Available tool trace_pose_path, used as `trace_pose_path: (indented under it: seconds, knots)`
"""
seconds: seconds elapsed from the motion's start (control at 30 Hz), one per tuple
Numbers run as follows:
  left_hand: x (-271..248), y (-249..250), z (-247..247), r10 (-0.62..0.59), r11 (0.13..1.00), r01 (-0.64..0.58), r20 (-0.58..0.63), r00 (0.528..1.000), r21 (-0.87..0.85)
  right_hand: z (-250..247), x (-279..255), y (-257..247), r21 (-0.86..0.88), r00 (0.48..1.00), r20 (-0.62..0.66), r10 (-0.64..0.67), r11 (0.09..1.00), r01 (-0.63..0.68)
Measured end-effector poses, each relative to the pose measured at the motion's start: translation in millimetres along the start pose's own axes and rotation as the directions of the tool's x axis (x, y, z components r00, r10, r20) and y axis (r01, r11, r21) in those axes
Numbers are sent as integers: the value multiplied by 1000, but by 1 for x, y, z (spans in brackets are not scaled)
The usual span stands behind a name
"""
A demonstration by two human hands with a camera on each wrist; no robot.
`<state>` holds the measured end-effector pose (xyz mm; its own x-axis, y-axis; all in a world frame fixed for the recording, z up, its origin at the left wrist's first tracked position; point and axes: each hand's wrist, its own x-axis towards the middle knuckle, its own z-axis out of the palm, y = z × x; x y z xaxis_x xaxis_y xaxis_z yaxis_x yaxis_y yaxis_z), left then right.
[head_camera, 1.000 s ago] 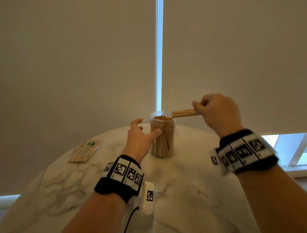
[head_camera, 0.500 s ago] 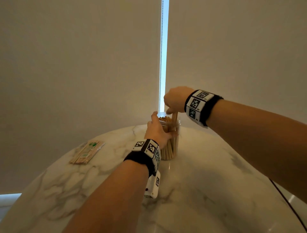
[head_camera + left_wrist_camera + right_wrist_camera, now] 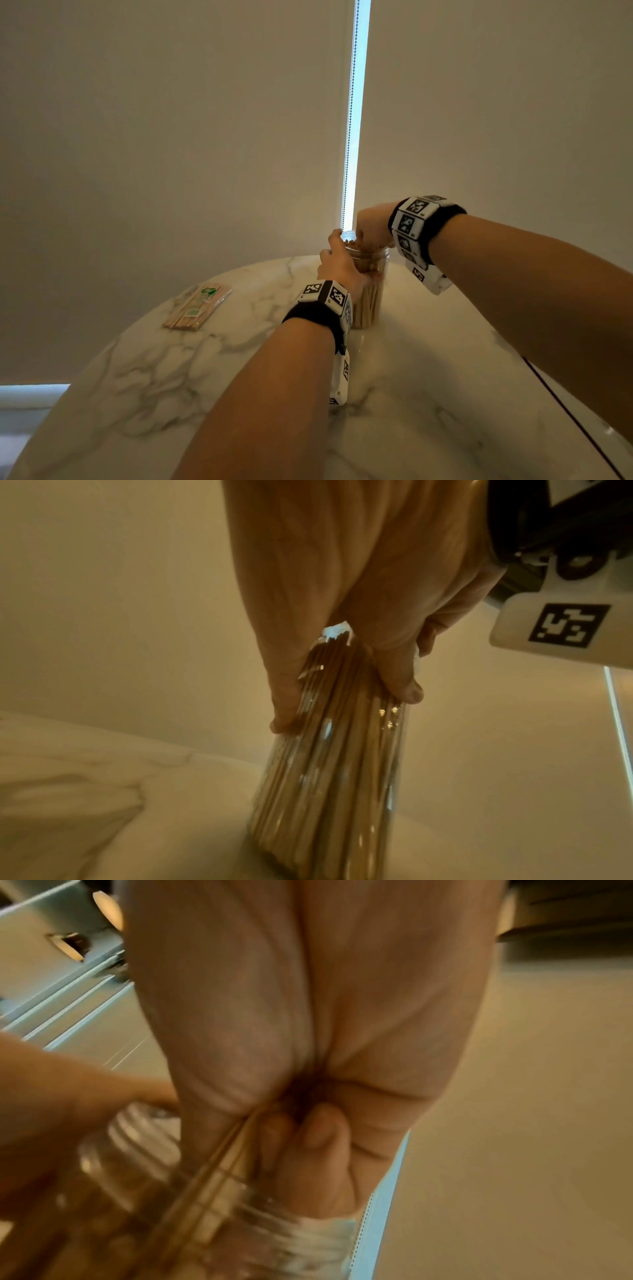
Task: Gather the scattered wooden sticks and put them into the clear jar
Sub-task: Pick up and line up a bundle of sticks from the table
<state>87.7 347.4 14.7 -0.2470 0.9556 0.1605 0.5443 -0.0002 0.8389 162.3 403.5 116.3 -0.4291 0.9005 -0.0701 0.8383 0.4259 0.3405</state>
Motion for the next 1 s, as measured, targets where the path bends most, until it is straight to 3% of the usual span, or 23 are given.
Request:
trace_pose_path:
  seconds: [0.13,0.23,0.3,0.47,0.63,0.77,1.0]
  knots:
    - [1,-2,1,1,1000,-1,-8,1000,-15,-3,1,5,130,997,-64,33,991,-25]
    - [2,-3,2,-4,1000,4,-7,1000,-17,8,7,2,82,993,-98,65,995,-57]
    - [2,-3,3,1,1000,-1,-10,1000,-13,9,7,2,79,996,-66,55,996,-50]
    - [1,-3,2,17,1000,-17,-17,1000,5,-12,0,13,256,997,58,43,965,-56]
    - [0,-4,2,20,1000,-19,-22,1000,11,-4,0,11,224,999,-33,34,974,-26]
    - [0,-3,1,22,1000,-22,-28,999,2,-9,-4,20,441,998,-59,25,898,4]
    - [1,0,0,-104,991,107,35,994,-86,7,-13,3,255,985,-170,-13,965,57]
